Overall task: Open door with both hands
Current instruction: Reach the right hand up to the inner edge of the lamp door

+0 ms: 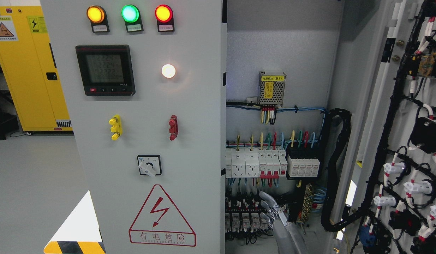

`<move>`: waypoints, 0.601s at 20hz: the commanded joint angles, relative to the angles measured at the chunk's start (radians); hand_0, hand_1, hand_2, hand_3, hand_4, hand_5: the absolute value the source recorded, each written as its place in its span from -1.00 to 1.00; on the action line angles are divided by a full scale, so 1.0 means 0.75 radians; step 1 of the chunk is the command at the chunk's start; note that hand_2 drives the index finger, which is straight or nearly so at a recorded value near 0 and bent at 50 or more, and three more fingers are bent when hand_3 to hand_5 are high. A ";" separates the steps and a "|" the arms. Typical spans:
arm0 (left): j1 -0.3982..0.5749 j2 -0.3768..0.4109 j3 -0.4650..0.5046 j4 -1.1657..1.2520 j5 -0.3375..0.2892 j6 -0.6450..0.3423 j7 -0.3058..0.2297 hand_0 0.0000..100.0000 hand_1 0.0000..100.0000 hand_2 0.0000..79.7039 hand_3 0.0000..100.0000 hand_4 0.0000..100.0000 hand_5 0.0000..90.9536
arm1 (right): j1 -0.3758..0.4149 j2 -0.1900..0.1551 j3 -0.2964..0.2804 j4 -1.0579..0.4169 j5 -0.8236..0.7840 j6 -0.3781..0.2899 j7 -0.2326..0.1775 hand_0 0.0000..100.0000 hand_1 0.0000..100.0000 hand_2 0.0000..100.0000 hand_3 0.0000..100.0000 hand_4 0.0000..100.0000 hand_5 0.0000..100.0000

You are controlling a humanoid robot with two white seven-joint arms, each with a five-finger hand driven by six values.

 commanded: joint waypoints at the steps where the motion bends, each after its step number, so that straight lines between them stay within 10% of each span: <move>1: 0.004 -0.023 0.000 -0.028 0.000 0.002 0.007 -1.00 -1.00 -1.00 -1.00 -1.00 -1.00 | -0.259 0.075 0.001 0.228 -0.002 0.028 -0.003 -0.47 -1.00 -1.00 -1.00 -1.00 -1.00; 12: 0.004 -0.035 0.000 -0.030 0.000 0.002 0.007 -1.00 -1.00 -1.00 -1.00 -1.00 -1.00 | -0.508 0.071 -0.037 0.566 -0.128 0.062 -0.001 -0.47 -1.00 -1.00 -1.00 -1.00 -1.00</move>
